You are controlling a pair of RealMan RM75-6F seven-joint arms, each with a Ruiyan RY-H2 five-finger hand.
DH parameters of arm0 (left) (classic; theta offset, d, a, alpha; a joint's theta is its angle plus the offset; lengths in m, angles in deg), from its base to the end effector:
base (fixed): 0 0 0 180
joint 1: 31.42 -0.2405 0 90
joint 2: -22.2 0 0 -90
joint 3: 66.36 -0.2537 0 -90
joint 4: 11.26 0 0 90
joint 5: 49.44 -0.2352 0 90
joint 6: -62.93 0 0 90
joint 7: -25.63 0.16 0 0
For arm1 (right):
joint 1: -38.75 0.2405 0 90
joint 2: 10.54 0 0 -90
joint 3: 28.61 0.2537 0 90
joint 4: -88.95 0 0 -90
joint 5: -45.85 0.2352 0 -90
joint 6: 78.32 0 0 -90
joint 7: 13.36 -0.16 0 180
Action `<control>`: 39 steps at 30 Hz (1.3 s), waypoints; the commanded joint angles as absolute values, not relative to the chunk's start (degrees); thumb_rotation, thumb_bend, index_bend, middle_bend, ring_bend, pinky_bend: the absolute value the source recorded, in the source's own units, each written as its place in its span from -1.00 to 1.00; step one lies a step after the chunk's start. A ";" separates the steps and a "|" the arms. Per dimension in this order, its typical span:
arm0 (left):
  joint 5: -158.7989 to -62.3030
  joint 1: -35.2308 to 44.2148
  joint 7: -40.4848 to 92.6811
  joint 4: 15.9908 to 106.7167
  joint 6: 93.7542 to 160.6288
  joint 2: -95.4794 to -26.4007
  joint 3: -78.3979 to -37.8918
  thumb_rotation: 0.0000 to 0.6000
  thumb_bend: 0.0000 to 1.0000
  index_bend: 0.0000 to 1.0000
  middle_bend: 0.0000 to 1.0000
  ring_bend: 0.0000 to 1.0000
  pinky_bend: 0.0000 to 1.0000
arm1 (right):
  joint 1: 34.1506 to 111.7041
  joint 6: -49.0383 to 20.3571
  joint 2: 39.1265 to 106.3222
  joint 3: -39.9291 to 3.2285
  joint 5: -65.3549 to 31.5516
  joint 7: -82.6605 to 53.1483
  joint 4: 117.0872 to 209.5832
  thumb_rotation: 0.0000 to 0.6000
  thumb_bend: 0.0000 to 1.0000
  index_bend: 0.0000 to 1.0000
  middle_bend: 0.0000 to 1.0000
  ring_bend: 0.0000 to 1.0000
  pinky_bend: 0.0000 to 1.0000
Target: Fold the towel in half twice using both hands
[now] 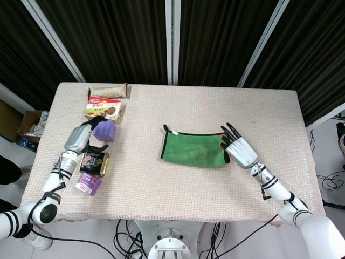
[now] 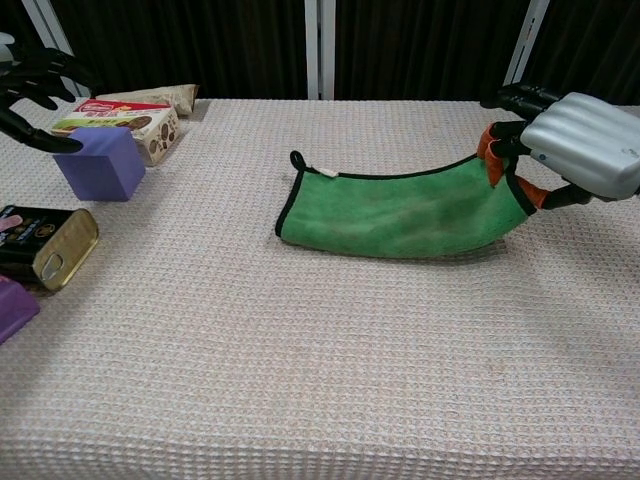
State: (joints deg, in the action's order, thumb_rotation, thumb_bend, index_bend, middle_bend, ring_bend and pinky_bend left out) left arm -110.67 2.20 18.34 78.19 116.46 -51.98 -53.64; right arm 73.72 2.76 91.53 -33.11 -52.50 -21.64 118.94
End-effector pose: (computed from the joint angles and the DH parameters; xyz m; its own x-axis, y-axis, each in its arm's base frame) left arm -0.2217 0.3667 0.0419 0.0384 0.2964 0.9543 0.9984 -0.0520 -0.0240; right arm -0.2642 -0.3607 -0.0153 0.6568 0.1925 0.7291 -0.5192 -0.5858 0.6223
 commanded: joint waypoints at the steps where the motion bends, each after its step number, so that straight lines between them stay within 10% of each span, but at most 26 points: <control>1: -110.98 2.08 18.23 78.16 116.54 -51.84 -53.75 1.00 -0.61 -0.65 -0.79 -0.70 -0.67 | 72.73 4.27 88.20 -33.77 -53.23 -20.01 121.78 1.00 -0.07 0.48 -0.37 -0.87 -1.00; 20: -113.66 -0.67 22.56 80.08 121.98 -50.05 -55.51 1.00 -0.62 -0.65 -0.79 -0.70 -0.67 | 90.27 -11.34 97.28 -24.67 -50.74 -10.67 127.04 1.00 -0.07 0.48 -0.38 -0.87 -1.00; 39: -116.44 -1.97 19.41 81.37 122.18 -48.06 -55.82 1.00 -0.61 -0.65 -0.79 -0.70 -0.67 | 97.59 -21.49 108.57 -24.35 -48.65 -7.19 116.90 1.00 -0.12 0.18 -0.41 -0.87 -1.00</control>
